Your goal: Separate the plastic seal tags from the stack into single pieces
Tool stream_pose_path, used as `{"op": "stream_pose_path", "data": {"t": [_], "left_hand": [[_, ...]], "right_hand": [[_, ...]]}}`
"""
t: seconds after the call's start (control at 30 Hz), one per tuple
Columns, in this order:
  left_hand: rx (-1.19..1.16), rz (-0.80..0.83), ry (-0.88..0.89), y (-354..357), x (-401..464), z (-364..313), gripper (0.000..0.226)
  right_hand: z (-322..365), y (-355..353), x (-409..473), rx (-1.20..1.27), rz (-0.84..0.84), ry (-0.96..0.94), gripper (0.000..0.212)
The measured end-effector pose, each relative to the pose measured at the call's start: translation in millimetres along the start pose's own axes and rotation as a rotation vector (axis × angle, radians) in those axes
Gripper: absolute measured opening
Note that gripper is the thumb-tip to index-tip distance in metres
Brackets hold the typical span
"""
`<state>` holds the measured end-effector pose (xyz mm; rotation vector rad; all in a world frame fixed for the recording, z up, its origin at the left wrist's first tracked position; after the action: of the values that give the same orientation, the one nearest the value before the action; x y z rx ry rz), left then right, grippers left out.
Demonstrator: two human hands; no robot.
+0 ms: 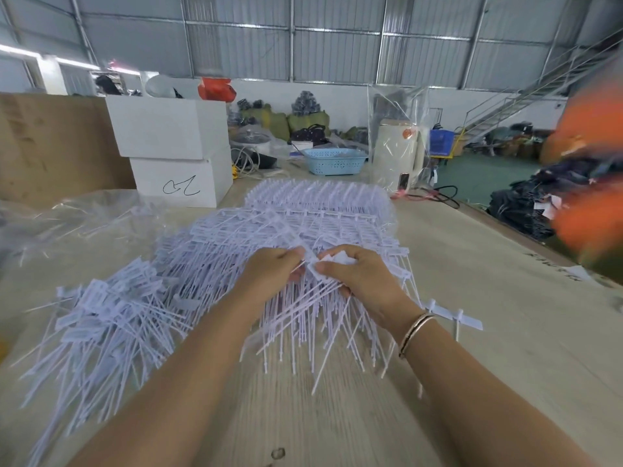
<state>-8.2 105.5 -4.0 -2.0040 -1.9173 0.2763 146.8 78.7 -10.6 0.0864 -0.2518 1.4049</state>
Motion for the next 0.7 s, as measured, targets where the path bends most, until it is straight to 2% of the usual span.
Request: {"op": "stream_pose_path", "data": {"t": [0.1,0.2,0.27,0.4,0.7], "left_hand": [[-0.111,-0.079,-0.011,6,-2,1,0.026],[-0.208,-0.073,-0.032,12,-6,6,0.027],[-0.232,-0.076,-0.038,13,-9,9,0.027],[-0.288,-0.115,-0.069,13,-12,11,0.025],[-0.537,-0.165,-0.271,18,-14,19,0.026]], "right_hand": [[-7,0,0,-0.021,0.003,0.071,0.014],[-8,0,-3,-0.063,0.014,0.127,0.022],[-9,-1,-4,-0.094,0.003,0.149,0.053],[-3,2,-3,-0.158,-0.044,0.044,0.041],[12,6,-13,-0.130,-0.155,-0.233,0.034]]}}
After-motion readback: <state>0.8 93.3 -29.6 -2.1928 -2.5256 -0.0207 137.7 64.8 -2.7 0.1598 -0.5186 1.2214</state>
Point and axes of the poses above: each hand's wrist, its own x-axis towards the middle knuckle, its own y-axis out of the palm, z = x × y, the point moved 7 cm from there along x, towards the middle knuckle, and after that the axes turned 4 degrees about -z, right-handed, at the moved point
